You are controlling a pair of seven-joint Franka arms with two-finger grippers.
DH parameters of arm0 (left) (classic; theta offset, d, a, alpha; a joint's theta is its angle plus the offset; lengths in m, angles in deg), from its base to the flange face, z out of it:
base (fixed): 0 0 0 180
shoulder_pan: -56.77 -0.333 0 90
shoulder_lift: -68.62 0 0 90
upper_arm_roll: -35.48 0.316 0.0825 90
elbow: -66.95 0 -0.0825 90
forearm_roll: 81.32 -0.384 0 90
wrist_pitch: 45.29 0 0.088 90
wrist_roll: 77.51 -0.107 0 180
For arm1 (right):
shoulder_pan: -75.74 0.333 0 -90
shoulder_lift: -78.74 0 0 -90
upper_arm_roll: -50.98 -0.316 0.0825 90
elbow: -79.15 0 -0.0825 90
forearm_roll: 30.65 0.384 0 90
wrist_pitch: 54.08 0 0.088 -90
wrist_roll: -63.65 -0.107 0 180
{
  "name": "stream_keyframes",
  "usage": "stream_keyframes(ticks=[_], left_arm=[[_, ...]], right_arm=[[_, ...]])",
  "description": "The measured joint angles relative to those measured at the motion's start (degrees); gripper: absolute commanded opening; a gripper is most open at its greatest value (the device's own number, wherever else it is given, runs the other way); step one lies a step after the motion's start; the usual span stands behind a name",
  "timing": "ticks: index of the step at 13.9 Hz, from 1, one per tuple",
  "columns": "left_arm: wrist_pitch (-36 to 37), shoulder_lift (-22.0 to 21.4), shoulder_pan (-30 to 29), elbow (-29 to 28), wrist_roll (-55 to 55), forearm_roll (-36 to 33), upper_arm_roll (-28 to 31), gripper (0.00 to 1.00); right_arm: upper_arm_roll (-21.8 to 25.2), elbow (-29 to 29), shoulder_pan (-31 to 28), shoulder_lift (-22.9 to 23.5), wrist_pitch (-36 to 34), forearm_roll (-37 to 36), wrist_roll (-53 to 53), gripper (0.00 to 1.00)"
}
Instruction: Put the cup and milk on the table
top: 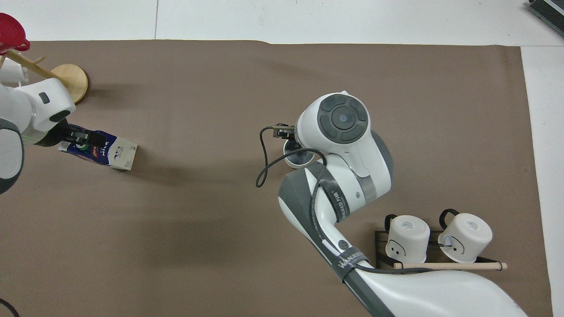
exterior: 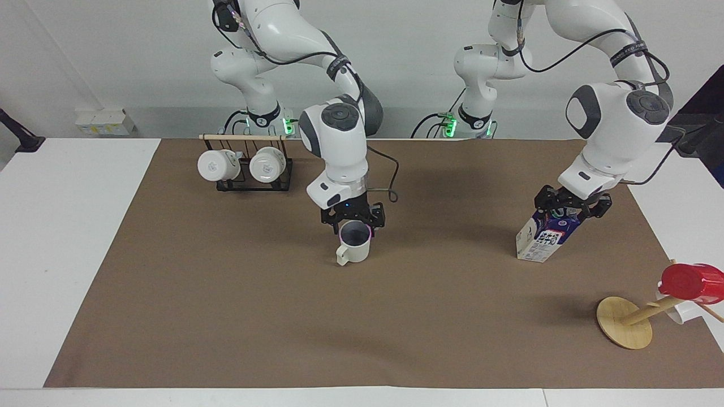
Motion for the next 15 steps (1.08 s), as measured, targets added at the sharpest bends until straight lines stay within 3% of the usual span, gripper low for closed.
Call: stream_keyframes(ticks=[7, 15], left_arm=[[-0.7, -0.4, 2.4, 2.6, 5.6, 0.0, -0.9, 0.26], [0.5, 2.6, 20.1, 10.9, 32.0, -2.2, -1.4, 0.25]], right_arm=[[0.2, 0.0, -8.8, -9.0, -10.5, 0.0, 8.1, 1.00], [0.3, 0.0, -20.6, -16.9, -24.0, 0.0, 20.7, 1.00]])
